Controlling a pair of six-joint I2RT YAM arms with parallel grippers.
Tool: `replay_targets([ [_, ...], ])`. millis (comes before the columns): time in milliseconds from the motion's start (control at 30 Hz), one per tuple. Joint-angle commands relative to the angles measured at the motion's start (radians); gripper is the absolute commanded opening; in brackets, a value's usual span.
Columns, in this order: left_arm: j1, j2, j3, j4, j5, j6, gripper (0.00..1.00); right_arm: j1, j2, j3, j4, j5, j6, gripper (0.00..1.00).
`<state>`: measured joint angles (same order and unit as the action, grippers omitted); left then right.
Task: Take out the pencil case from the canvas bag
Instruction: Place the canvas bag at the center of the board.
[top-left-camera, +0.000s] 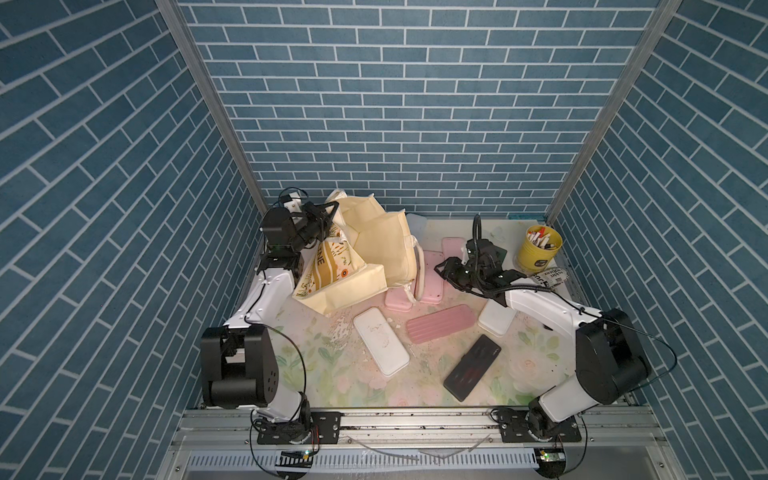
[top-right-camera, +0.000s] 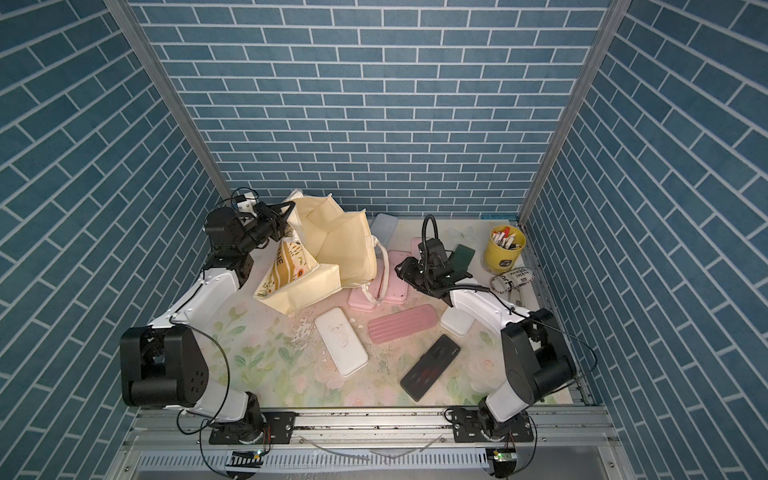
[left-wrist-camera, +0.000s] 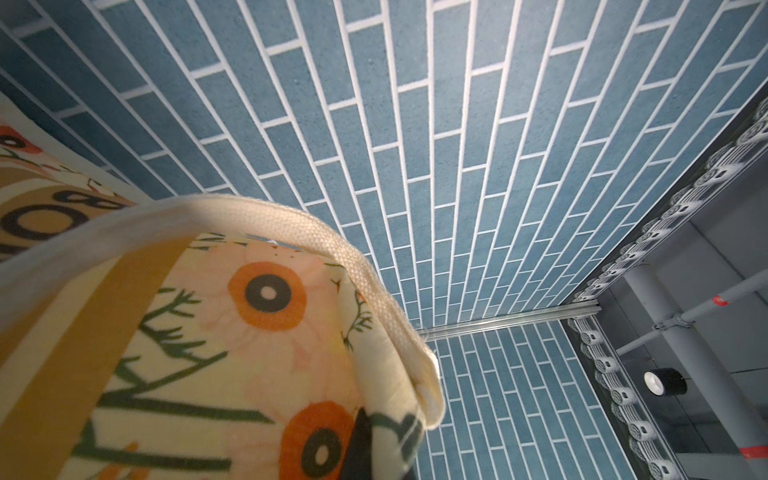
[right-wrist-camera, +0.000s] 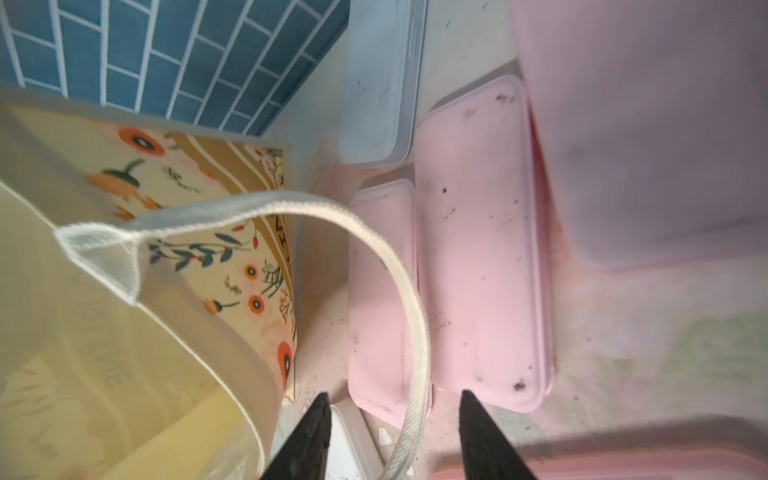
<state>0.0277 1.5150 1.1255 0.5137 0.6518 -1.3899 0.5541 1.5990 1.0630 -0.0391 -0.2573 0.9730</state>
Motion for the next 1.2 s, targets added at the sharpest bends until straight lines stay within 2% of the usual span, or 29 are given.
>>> replay_targets([
  [0, 0.004, 0.0, -0.013, 0.133, 0.012, -0.052, 0.0, 0.041, 0.052, 0.101, 0.092, -0.082, 0.042, 0.5],
  [433, 0.005, 0.002, -0.04, 0.179, 0.014, -0.104, 0.0, 0.078, 0.158, 0.185, 0.162, -0.134, 0.07, 0.48],
  [700, 0.004, -0.007, -0.044, 0.172, 0.011, -0.113, 0.0, 0.082, 0.217, 0.224, 0.092, -0.106, 0.025, 0.45],
  [867, 0.01, 0.0, -0.046, 0.172, 0.016, -0.114, 0.0, 0.081, 0.266, 0.285, 0.066, -0.17, 0.006, 0.27],
  [1167, 0.064, 0.033, -0.012, 0.183, 0.045, -0.106, 0.0, 0.081, 0.216, 0.424, -0.138, -0.138, -0.07, 0.02],
])
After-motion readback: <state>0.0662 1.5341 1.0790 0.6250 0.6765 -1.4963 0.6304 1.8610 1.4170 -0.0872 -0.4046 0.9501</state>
